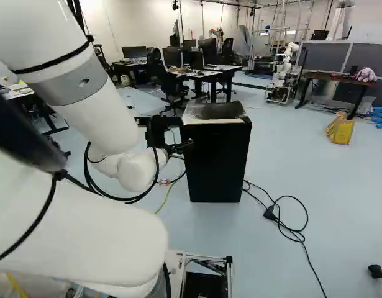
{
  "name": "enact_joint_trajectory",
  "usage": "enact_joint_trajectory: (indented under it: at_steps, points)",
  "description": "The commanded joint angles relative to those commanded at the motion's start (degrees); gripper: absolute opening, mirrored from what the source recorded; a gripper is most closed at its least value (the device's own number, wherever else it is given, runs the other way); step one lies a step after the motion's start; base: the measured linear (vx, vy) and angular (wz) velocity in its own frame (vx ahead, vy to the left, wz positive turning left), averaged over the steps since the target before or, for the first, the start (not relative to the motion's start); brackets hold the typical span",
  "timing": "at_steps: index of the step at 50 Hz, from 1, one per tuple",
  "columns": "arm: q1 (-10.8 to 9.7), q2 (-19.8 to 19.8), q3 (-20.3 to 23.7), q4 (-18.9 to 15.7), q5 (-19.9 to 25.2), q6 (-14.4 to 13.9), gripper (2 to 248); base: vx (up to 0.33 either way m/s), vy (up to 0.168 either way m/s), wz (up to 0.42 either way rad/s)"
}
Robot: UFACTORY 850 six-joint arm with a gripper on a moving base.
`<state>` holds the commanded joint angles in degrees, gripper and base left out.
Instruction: Grab a drink from the fridge
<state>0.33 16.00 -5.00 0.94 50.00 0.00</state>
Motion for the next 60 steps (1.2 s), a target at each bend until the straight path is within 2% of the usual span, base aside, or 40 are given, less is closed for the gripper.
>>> enact_joint_trajectory:
  at_steps: [27,50,60]
  points:
    - [0.6,0.0,0.0,0.0,0.0,0.0,247,0.000,0.000,0.000]
    - [2.2,-0.1,0.0,0.0,0.0,0.0,247,0.000,0.000,0.000]
    - [2.9,-0.1,-0.1,1.3,0.6,0.0,247,0.000,0.000,0.000]
